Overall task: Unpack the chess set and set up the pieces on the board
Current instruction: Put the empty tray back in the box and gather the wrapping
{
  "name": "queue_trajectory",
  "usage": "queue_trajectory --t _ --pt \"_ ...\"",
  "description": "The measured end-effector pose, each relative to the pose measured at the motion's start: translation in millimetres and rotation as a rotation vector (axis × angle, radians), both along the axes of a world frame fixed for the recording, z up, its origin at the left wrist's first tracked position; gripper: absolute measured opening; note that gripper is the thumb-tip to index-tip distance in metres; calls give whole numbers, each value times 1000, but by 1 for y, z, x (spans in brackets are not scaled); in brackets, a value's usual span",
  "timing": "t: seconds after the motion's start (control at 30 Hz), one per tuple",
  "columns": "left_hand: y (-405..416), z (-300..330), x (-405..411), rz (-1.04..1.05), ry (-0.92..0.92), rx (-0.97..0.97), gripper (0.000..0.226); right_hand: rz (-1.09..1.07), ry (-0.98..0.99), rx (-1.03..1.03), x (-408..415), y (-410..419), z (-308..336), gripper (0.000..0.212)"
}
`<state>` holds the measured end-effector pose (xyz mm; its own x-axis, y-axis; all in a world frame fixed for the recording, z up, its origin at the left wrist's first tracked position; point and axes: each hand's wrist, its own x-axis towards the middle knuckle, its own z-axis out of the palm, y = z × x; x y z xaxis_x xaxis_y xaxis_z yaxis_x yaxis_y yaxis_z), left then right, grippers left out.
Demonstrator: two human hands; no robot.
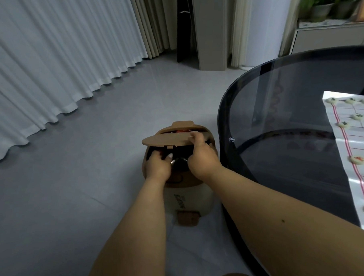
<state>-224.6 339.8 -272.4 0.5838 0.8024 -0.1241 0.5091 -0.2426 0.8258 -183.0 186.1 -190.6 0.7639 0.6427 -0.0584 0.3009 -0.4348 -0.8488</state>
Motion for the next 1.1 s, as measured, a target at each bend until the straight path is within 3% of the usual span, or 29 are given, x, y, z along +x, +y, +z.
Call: queue_trajectory --t 0.1,0.2,0.3,0.37,0.47,0.63,1.1 --pt "-8 4 -13 136 -127 19 29 -5 30 -8 0 0 -2 76" --pt "-21 19 -28 342 -222 319 34 8 -26 -103 -4 -4 -2 70" --pt "-25 20 -28 161 -139 604 38 72 -118 -202 -9 -5 -7 68" --pt "-29 16 -27 -4 -26 560 51 126 -119 -267 -10 -4 -15 68" --pt "-38 7 -30 -85 90 438 68 171 -19 -333 -11 -3 -25 68" --pt "-36 -8 -31 -81 69 217 93 188 162 -462 -9 1 -30 78" --pt "-37 -12 -31 -42 70 115 67 132 304 -515 -6 10 -26 81"
